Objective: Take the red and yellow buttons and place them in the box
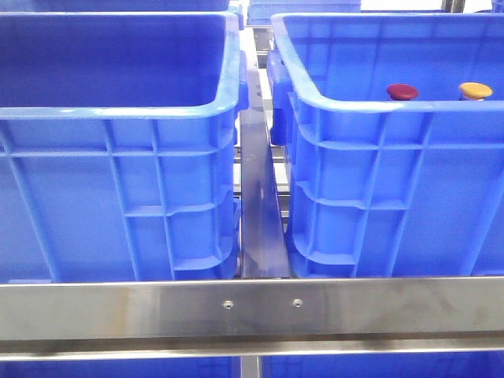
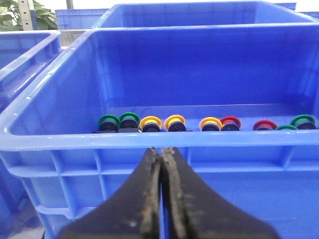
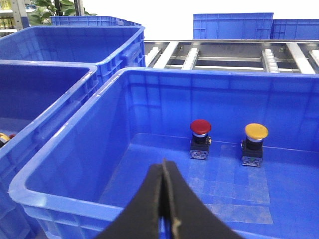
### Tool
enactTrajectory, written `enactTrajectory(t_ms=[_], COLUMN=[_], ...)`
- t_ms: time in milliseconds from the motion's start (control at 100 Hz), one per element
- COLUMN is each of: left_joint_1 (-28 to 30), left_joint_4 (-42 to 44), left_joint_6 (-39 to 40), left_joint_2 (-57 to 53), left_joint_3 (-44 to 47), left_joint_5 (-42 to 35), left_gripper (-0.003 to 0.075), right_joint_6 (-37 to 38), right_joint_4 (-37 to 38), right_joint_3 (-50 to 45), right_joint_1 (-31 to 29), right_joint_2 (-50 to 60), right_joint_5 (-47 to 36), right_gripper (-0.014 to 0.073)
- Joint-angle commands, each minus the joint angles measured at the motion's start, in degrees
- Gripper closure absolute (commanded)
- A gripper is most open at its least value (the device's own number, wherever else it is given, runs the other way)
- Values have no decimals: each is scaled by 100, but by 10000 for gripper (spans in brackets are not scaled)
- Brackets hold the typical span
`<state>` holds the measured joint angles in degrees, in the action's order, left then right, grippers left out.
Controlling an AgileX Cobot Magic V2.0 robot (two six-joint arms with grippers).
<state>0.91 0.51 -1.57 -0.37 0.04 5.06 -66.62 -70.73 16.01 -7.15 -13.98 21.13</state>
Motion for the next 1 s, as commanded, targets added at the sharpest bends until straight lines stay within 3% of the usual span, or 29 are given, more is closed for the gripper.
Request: enactTrajectory(t_ms=[0,440,560,630,820,900,990], left_joint_1=[22,22,22,22,22,22,22], left_joint_4=[-51,-51,-51,-51,-51,-51,-51], left_joint_6=[28,28,28,28,28,28,28], left_joint_2=[-169,-169,-169,-169,-169,-169,-169], left_joint_3=[301,301,301,301,301,301,301], left_joint_5=[-467,-467,-467,-467,-467,-467,-467], left_gripper=[740,740,740,740,740,740,740], right_joint_6=[-18,-18,186,936,4302,5605,6375], right_joint_4=[-110,-98,713,1585,4942,5833,6630], right_joint_3=[142,142,140,140,99,-55,-348], right_joint_1=[-22,345,479,521,521,492,492], right_joint_2=[-49,-49,-37,-37,125,217,411], right_joint_5=[-100,-201,-857,-1288,-1715,-1757,-2113], right_gripper=[664,664,664,664,664,664,664])
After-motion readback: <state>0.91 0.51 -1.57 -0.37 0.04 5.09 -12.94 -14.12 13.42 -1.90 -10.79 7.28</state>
